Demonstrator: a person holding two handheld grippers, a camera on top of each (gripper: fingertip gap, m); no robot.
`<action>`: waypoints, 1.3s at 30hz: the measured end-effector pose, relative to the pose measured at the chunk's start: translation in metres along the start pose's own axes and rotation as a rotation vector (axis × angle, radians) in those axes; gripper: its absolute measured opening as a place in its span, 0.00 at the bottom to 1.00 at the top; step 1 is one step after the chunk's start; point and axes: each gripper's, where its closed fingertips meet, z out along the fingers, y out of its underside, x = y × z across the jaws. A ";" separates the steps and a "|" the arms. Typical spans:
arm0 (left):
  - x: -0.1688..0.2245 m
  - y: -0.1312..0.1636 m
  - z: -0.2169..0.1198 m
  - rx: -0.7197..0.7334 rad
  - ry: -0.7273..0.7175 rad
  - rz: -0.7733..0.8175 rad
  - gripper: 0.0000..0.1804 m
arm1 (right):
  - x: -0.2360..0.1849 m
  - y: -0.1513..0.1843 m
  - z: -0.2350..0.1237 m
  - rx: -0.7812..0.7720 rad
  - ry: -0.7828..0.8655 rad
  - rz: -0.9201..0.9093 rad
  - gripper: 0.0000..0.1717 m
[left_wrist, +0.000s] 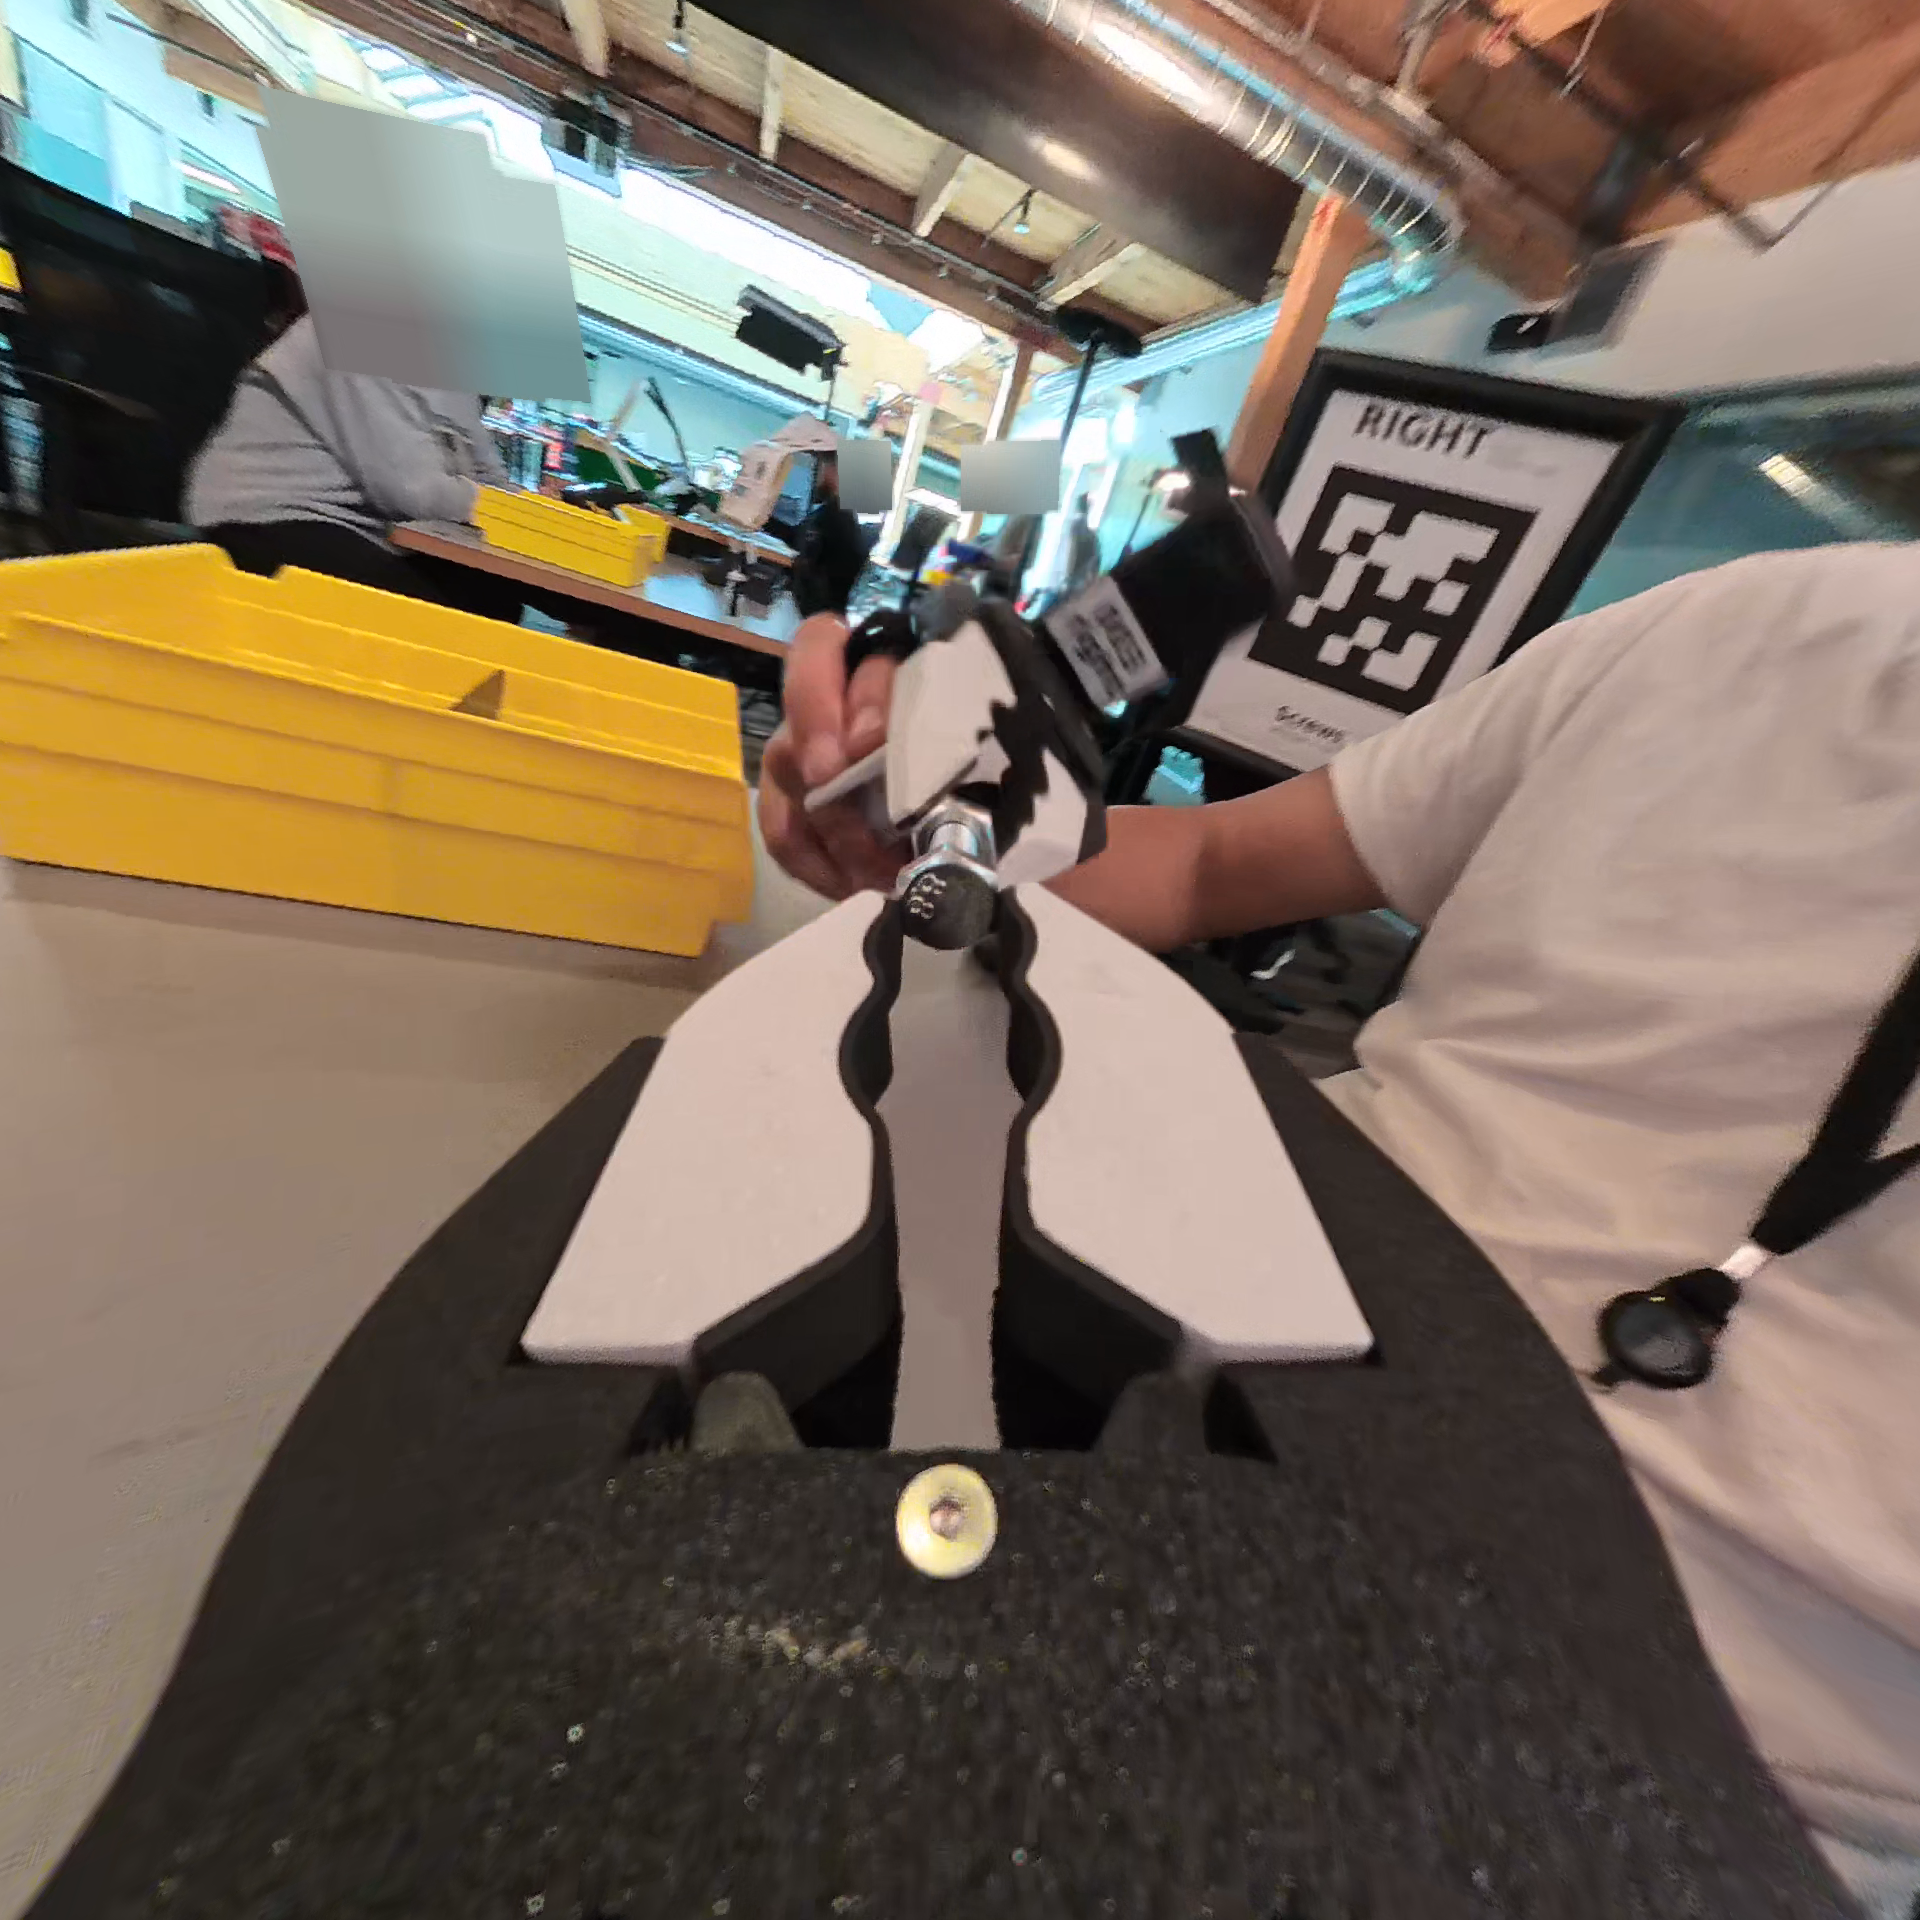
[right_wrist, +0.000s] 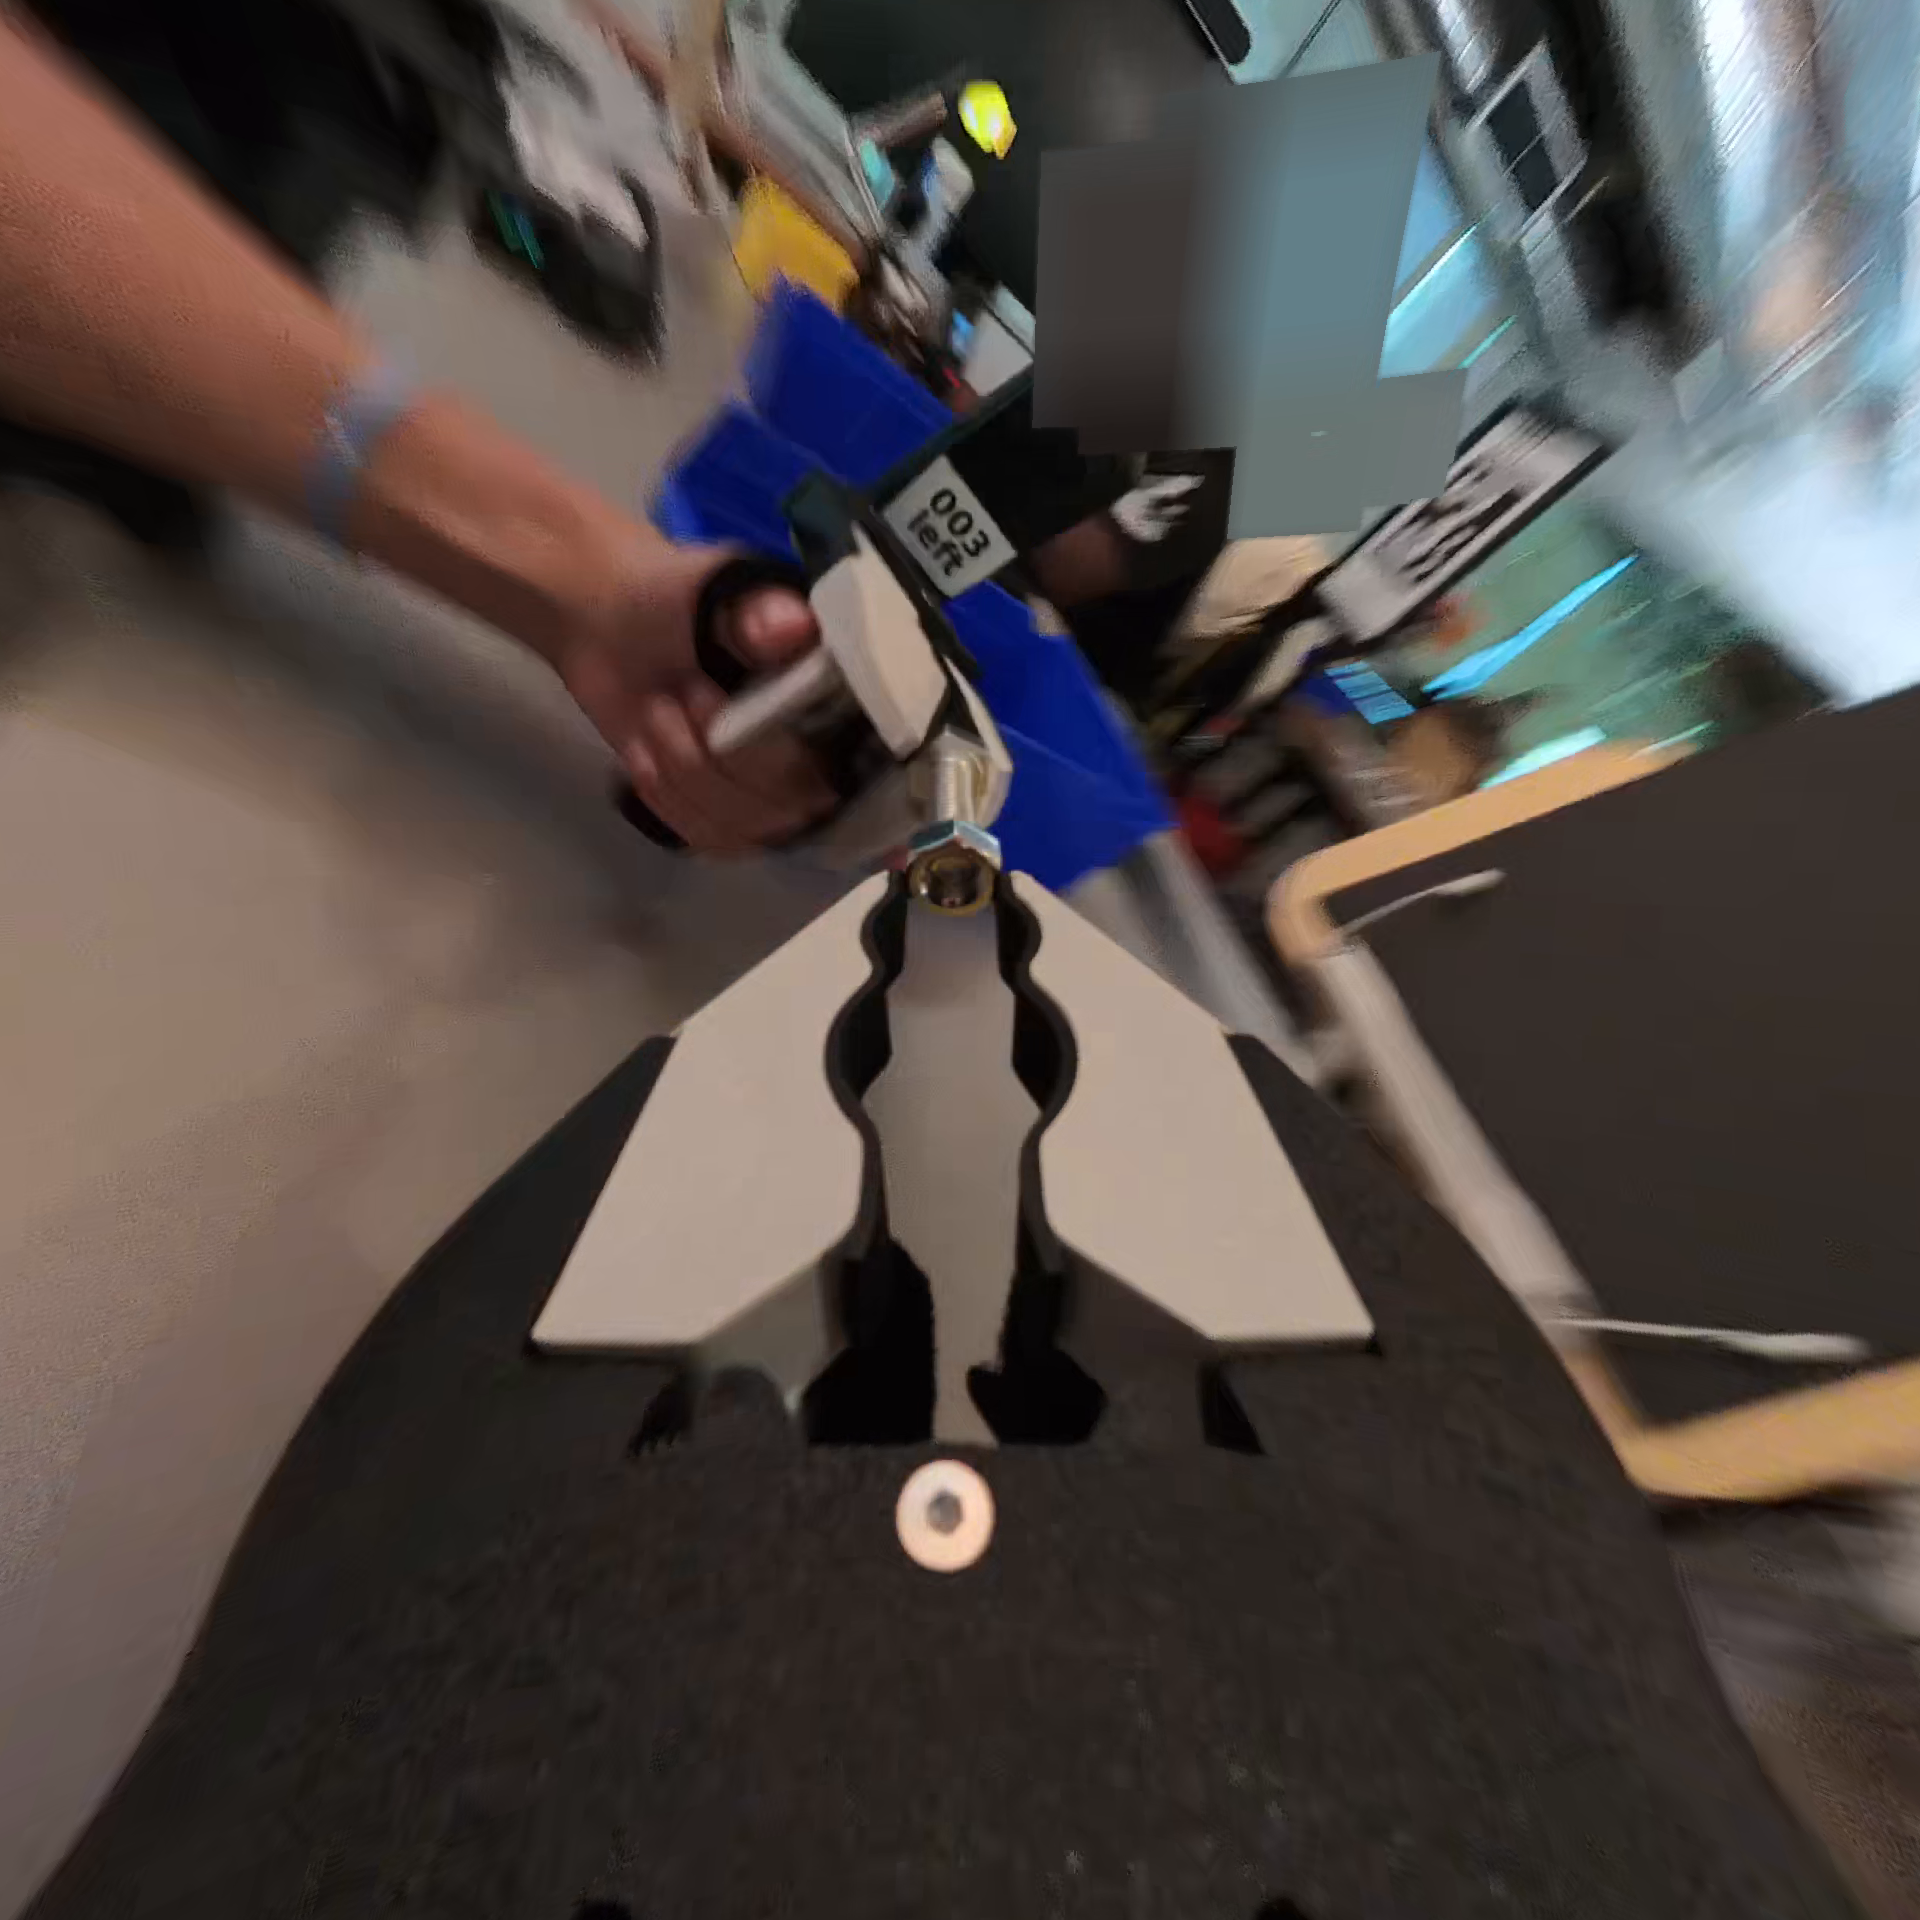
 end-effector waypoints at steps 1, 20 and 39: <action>0.001 -0.001 0.000 0.006 0.018 -0.028 0.09 | 0.001 0.000 0.000 -0.062 0.081 -0.227 0.10; -0.019 0.000 -0.012 -0.001 -0.132 0.032 0.09 | 0.019 0.020 0.004 -0.072 0.241 -0.083 0.31; -0.034 0.011 -0.010 -0.087 -0.290 0.265 0.09 | 0.002 0.041 0.014 0.278 -0.560 1.665 0.15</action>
